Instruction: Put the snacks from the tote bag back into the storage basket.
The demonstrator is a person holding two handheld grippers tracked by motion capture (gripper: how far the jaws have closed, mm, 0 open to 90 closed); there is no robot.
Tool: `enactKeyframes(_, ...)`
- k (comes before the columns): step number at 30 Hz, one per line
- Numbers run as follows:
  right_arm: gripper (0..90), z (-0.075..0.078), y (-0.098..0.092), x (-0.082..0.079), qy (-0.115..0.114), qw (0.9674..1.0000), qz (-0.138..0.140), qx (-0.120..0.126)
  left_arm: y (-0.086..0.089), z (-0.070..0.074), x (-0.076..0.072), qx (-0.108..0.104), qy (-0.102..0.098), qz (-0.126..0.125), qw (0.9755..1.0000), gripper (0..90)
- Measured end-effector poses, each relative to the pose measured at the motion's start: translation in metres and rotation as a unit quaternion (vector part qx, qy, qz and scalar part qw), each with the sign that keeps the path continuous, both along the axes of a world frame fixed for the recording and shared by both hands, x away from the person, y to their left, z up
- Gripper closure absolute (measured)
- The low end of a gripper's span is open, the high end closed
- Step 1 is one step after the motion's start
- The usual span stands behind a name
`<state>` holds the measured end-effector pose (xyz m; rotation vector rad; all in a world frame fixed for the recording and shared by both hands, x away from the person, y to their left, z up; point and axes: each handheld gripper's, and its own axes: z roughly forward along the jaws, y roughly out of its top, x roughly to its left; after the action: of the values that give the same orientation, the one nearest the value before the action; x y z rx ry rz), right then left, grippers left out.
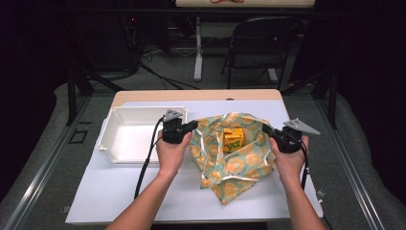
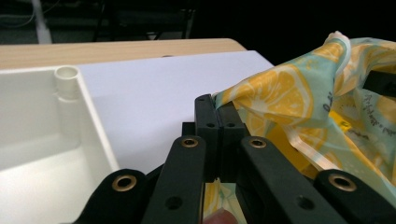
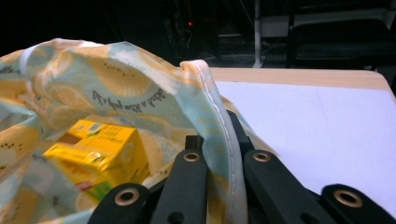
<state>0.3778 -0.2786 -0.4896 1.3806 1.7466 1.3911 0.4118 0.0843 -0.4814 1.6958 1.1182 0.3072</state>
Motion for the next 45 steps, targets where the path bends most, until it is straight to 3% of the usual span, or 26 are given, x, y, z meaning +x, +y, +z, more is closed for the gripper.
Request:
enactKeyframes(1, 89.8, -0.003, 0.002, 0.01, 0.019, 0.9998, 0.003, 0.002, 0.0, 0.0, 0.001, 0.002, 0.004, 0.004, 1.0, 90.0)
enactKeyframes(3, 89.7, -0.008, 0.006, 0.017, 0.032, 0.9995, 0.001, -0.007, 0.0, -0.002, 0.003, 0.002, 0.01, 0.011, 0.9999, 89.6)
enactKeyframes(5, 89.5, -0.015, 0.009, 0.023, 0.048, 0.9987, 0.002, -0.016, 0.0, -0.002, 0.003, 0.0, 0.011, 0.013, 0.9999, 81.2)
enactKeyframes(9, 87.6, -0.024, 0.013, 0.026, 0.061, 0.9979, 0.008, -0.021, -0.001, -0.001, 0.0, 0.004, 0.004, 0.001, 1.0, 77.6)
enactKeyframes(12, 81.1, -0.026, 0.013, 0.026, 0.062, 0.9979, 0.011, -0.018, -0.002, -0.001, -0.001, 0.008, 0.001, -0.005, 1.0, 79.6)
enactKeyframes(13, 66.1, -0.026, 0.012, 0.025, 0.06, 0.9981, 0.008, -0.012, -0.002, -0.001, -0.002, 0.01, 0.002, -0.006, 0.9999, 78.2)
enactKeyframes(17, 49.0, -0.022, 0.006, 0.02, 0.044, 0.9987, 0.016, 0.02, -0.003, 0.003, -0.007, 0.002, -0.013, -0.014, 0.9998, 60.9)
enactKeyframes(19, 47.1, -0.02, 0.004, 0.018, 0.039, 0.9988, 0.019, 0.021, -0.003, 0.005, -0.009, 0.0, -0.018, -0.015, 0.9997, 55.6)
enactKeyframes(20, 42.4, -0.015, 0.002, 0.014, 0.025, 0.9992, 0.023, 0.02, -0.002, 0.007, -0.011, 0.0, -0.025, -0.016, 0.9996, 49.7)
enactKeyframes(22, 41.3, -0.011, 0.002, 0.01, 0.015, 0.9993, 0.027, 0.02, -0.001, 0.01, -0.013, -0.004, -0.03, -0.019, 0.9993, 48.1)
enactKeyframes(24, 42.8, -0.006, 0.001, 0.007, 0.007, 0.9993, 0.03, 0.019, 0.0, 0.011, -0.014, -0.007, -0.034, -0.024, 0.9991, 50.8)
enactKeyframes(26, 55.6, -0.004, 0.001, 0.005, 0.0, 0.9993, 0.03, 0.02, -0.001, 0.011, -0.013, -0.005, -0.034, -0.03, 0.999, 60.1)
enactKeyframes(27, 55.6, -0.004, 0.001, 0.005, 0.0, 0.9993, 0.03, 0.02, -0.003, 0.012, -0.013, -0.002, -0.031, -0.039, 0.9988, 60.1)
enactKeyframes(28, 71.6, -0.003, 0.001, 0.005, -0.005, 0.9996, 0.023, 0.013, -0.006, 0.011, -0.011, 0.015, -0.035, -0.041, 0.9984, 76.7)
enactKeyframes(29, 71.6, -0.003, 0.001, 0.005, -0.005, 0.9996, 0.023, 0.013, -0.006, 0.011, -0.011, 0.015, -0.035, -0.041, 0.9984, 81.0)
enactKeyframes(31, 81.4, -0.003, 0.002, 0.008, -0.004, 0.9998, 0.018, 0.01, -0.008, 0.008, -0.006, 0.028, -0.019, -0.032, 0.9989, 85.8)
enactKeyframes(33, 87.9, -0.007, 0.004, 0.015, 0.013, 0.9999, 0.009, -0.005, -0.008, 0.004, -0.001, 0.031, -0.002, -0.016, 0.9994, 88.7)
enactKeyframes(34, 88.5, -0.01, 0.005, 0.018, 0.02, 0.9998, 0.005, -0.007, -0.009, -0.001, 0.002, 0.04, 0.016, -0.013, 0.999, 88.8)
enactKeyframes(35, 88.5, -0.01, 0.005, 0.018, 0.02, 0.9998, 0.005, -0.007, -0.009, -0.001, 0.002, 0.04, 0.016, -0.013, 0.999, 89.0)
enactKeyframes(36, 89.0, -0.018, 0.006, 0.025, 0.038, 0.9992, 0.003, -0.014, -0.01, -0.003, 0.003, 0.051, 0.019, -0.014, 0.9984, 89.0)
enactKeyframes(38, 89.1, -0.021, 0.006, 0.027, 0.045, 0.9989, 0.001, -0.015, -0.013, -0.006, 0.002, 0.064, 0.023, -0.018, 0.9975, 88.9)
enactKeyframes(39, 89.3, -0.028, 0.005, 0.03, 0.059, 0.9981, 0.001, -0.019, -0.014, -0.008, 0.001, 0.073, 0.022, -0.018, 0.9969, 88.9)
enactKeyframes(43, 89.2, -0.036, 0.004, 0.033, 0.075, 0.997, 0.003, -0.015, -0.014, -0.012, -0.001, 0.062, 0.031, -0.018, 0.9975, 88.8)
enactKeyframes(45, 89.1, -0.042, 0.005, 0.034, 0.086, 0.9962, 0.006, -0.016, -0.018, -0.016, -0.004, 0.078, 0.034, -0.019, 0.9962, 88.8)
